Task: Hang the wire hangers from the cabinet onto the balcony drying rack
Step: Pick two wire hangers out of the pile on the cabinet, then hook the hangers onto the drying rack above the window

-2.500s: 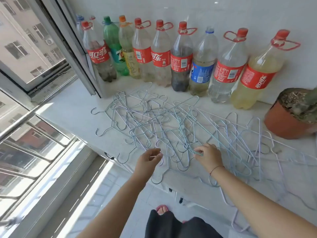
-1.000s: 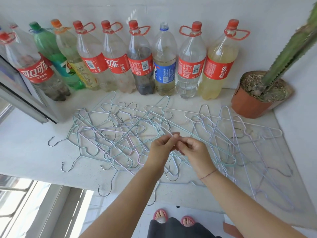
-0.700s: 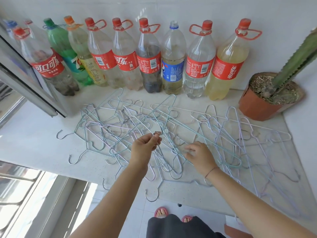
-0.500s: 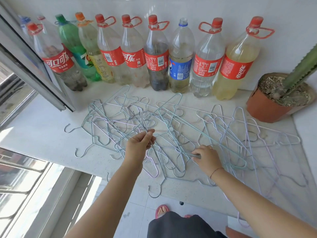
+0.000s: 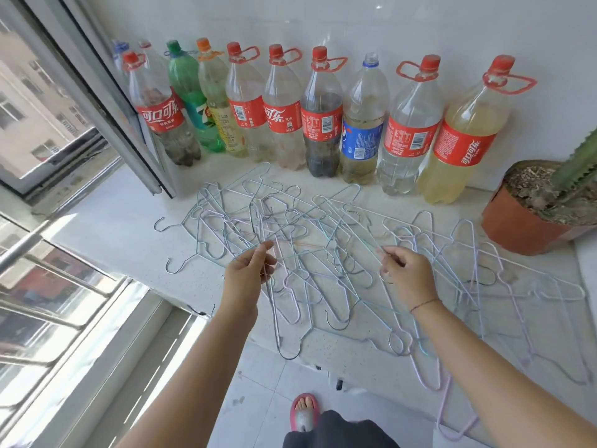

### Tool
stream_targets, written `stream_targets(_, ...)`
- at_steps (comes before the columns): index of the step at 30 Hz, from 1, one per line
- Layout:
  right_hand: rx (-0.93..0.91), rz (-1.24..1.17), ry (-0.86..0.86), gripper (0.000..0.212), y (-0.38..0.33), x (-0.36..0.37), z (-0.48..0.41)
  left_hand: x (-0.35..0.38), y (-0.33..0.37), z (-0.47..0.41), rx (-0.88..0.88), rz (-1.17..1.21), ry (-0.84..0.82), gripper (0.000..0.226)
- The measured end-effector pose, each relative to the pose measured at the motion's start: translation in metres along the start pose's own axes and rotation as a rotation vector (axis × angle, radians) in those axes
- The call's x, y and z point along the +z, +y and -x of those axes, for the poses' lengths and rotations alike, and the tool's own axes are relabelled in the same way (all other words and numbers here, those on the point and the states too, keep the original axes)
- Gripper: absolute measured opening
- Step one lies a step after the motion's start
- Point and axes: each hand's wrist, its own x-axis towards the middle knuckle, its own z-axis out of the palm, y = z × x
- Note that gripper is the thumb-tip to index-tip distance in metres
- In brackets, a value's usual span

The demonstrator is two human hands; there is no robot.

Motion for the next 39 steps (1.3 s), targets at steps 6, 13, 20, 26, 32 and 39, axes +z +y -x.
stream_targets(6,-0.107,-0.158,-0.070,0.012,-0.049,0.002,0.006,-0.016,0.008,0.033,0.061,0.034,0.081,0.019)
stream_targets(13,-0.152,-0.312,-0.276,0.014,-0.097,0.044,0.047,-0.073,0.014,0.078,0.089,0.096,0.273,0.017)
stream_targets(20,-0.133,-0.419,-0.536,0.015,-0.143,0.098,0.130,-0.165,-0.001,0.142,0.089,0.200,0.478,0.018)
stream_targets(26,-0.126,-0.438,-0.784,0.015,-0.167,0.153,0.243,-0.250,-0.020,0.248,0.119,0.237,0.682,0.014)
stream_targets(32,-0.128,-0.496,-1.048,0.014,-0.187,0.186,0.397,-0.339,-0.058,0.393,0.147,0.217,0.870,0.018)
stream_targets(39,-0.075,-0.483,-1.387,0.014,-0.212,0.198,0.591,-0.428,-0.099,0.582,0.174,0.231,1.157,0.018)
